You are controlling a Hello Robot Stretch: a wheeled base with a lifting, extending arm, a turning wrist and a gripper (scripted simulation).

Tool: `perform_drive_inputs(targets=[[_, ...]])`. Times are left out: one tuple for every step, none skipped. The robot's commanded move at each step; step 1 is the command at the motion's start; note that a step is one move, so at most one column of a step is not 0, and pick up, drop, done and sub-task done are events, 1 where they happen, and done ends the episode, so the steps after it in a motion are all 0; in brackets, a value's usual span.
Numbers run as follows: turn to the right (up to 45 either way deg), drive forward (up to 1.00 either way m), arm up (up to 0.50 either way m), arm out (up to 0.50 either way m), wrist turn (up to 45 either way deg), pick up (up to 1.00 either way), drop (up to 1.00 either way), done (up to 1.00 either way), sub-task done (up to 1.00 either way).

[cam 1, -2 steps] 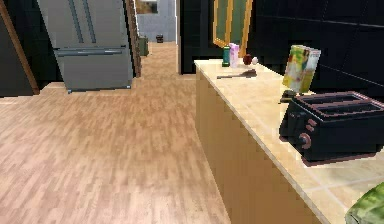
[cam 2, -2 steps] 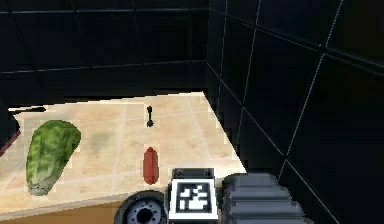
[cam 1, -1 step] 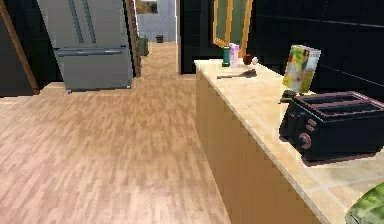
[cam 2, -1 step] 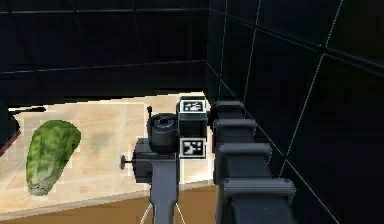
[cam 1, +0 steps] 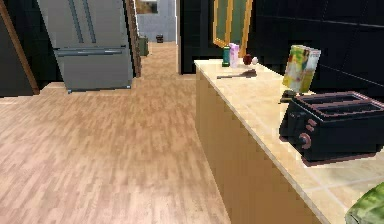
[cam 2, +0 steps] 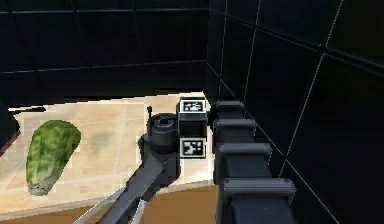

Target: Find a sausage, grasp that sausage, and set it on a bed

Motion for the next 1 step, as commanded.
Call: perform_drive_inputs(targets=[[0.0, 0.0, 0.0, 0.0, 45.0, 0.0, 0.0, 0.0, 0.0]])
